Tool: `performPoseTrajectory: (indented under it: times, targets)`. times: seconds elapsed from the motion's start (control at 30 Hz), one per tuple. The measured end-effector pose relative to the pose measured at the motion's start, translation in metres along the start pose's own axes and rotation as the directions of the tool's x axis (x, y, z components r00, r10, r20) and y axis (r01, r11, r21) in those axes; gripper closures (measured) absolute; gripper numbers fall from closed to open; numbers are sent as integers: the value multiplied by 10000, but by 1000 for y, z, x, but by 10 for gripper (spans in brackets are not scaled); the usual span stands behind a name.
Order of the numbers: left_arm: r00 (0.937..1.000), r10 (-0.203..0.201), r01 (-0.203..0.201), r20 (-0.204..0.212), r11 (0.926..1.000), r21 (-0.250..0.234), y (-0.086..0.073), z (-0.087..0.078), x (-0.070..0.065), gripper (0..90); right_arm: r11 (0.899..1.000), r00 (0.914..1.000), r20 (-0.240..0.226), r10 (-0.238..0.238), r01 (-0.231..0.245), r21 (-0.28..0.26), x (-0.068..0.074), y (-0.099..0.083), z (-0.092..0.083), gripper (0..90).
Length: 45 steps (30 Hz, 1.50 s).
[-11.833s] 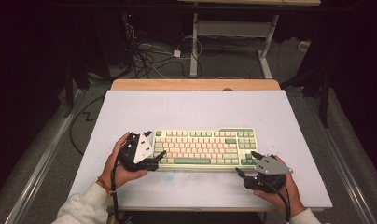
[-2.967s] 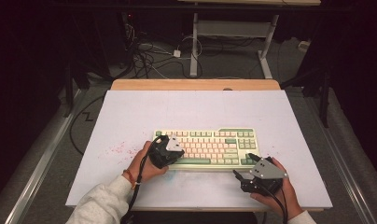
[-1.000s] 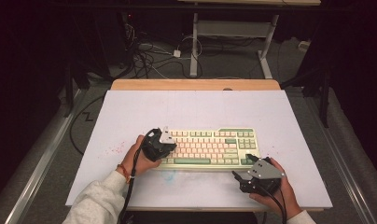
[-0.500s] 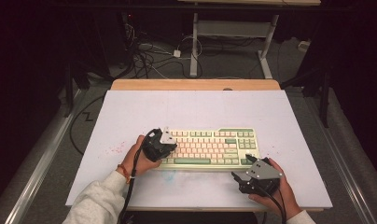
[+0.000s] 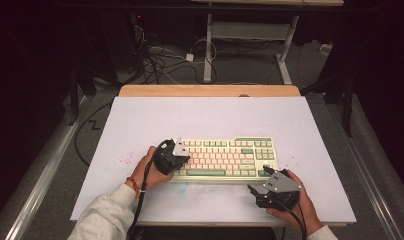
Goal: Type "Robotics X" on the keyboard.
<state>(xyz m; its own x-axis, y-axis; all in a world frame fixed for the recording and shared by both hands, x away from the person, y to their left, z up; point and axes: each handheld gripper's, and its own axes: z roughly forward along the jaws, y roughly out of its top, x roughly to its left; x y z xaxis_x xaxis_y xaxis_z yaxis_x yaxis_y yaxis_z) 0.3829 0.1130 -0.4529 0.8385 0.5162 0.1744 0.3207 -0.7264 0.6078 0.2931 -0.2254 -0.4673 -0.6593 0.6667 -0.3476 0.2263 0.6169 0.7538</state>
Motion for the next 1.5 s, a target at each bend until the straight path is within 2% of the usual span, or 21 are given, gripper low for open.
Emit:
performPoseTrajectory:
  times: [0.37,0.67,0.83,1.13,1.27,1.37,1.5]
  targets:
    - [9998,119,-124,-159,9994,-309,2,-10,0,836,10000,10000,18,9,-10,71,-1,-1,0,247]
    - [9990,227,-250,-395,9979,-600,3,-16,-1,762,10000,10000,67,40,-40,55,-1,-1,-1,248]
    - [9983,232,-276,-525,9961,-838,3,-19,-2,645,10000,9999,88,56,-56,45,-2,0,-1,249]
    - [9949,119,-252,-1000,9908,-1330,3,-23,-7,373,10000,9999,103,53,-53,2,-2,0,-1,249]
    - [9948,72,-231,-1014,9874,-1564,4,-25,-9,269,10000,9999,108,47,-47,0,-2,0,-2,249]
    - [9945,54,-237,-1049,9844,-1743,4,-27,-11,222,10000,9999,113,63,-63,-8,-2,0,-2,249]
    - [9921,97,-342,-1247,9800,-1958,4,-31,-13,206,10000,9999,137,49,-49,-17,-2,0,-2,249]
